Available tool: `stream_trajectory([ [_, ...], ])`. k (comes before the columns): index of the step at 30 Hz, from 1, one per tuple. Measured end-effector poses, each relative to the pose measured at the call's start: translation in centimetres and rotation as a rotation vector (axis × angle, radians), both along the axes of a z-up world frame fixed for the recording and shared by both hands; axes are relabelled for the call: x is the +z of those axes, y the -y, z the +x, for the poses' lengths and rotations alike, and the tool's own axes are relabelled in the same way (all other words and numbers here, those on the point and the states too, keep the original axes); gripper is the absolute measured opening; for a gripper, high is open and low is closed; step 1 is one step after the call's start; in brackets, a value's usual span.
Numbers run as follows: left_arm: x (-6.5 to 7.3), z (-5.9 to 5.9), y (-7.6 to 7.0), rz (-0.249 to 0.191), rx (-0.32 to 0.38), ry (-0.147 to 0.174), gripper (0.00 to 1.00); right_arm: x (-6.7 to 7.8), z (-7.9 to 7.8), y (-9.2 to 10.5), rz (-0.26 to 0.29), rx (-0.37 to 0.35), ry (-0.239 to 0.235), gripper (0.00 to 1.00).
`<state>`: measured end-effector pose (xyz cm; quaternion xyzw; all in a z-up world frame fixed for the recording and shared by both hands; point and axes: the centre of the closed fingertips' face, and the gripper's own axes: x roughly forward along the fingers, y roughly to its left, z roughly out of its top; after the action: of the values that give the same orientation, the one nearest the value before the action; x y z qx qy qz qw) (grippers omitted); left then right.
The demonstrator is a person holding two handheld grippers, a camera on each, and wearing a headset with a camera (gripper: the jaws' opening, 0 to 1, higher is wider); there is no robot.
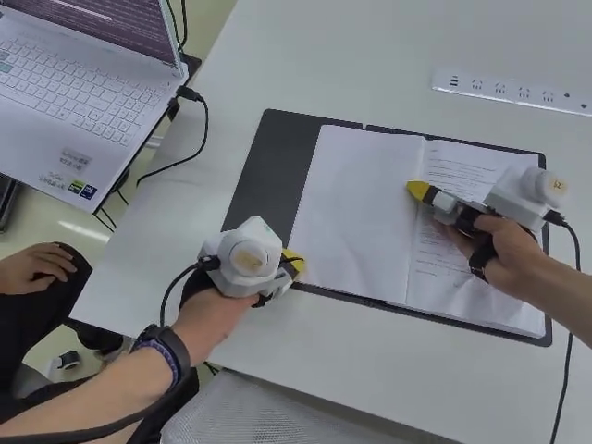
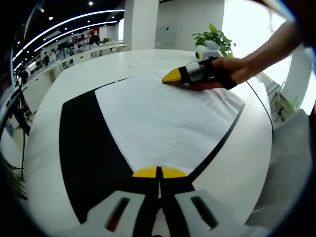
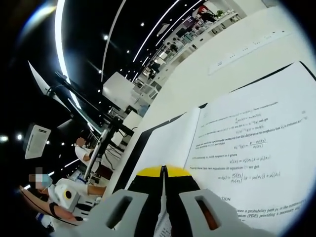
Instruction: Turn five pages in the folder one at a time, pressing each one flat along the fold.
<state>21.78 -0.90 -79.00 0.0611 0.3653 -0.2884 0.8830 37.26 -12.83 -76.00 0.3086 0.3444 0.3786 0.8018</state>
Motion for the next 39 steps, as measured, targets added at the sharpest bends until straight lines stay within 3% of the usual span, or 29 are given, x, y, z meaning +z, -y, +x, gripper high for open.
stream_trajectory([
  [3,0.0,0.0,0.0,-0.001,0.000,-0.004,0.00,-0.4,1.2,0.1,0.006,-0.014,-0.011,0.00],
  [7,0.0,0.0,0.1,0.002,-0.004,-0.008,0.00,0.2,2.0,-0.3,-0.003,-0.041,0.003,0.00],
  [9,0.0,0.0,0.1,0.003,-0.006,-0.008,0.00,-0.3,3.4,0.0,0.004,-0.073,-0.002,0.00],
  [13,0.0,-0.1,0.1,0.003,-0.005,-0.008,0.00,0.2,4.0,-0.5,0.002,-0.099,0.016,0.00],
  [14,0.0,-0.1,0.1,0.004,-0.005,-0.007,0.00,-0.3,4.7,-0.4,-0.003,-0.102,0.019,0.00],
  [25,-0.1,-0.1,0.1,0.004,-0.009,-0.004,0.00,0.2,6.3,-0.8,0.003,-0.136,0.024,0.00],
  [29,-0.1,0.0,0.0,0.001,-0.006,-0.003,0.00,0.1,7.3,-0.6,0.018,-0.162,0.018,0.00],
  [32,-0.1,0.0,0.0,-0.006,0.005,-0.009,0.00,-0.7,9.0,-0.3,0.020,-0.171,0.009,0.00],
  [39,0.0,0.0,0.0,0.000,0.000,-0.021,0.00,-1.3,10.6,0.4,0.026,-0.208,-0.004,0.00],
])
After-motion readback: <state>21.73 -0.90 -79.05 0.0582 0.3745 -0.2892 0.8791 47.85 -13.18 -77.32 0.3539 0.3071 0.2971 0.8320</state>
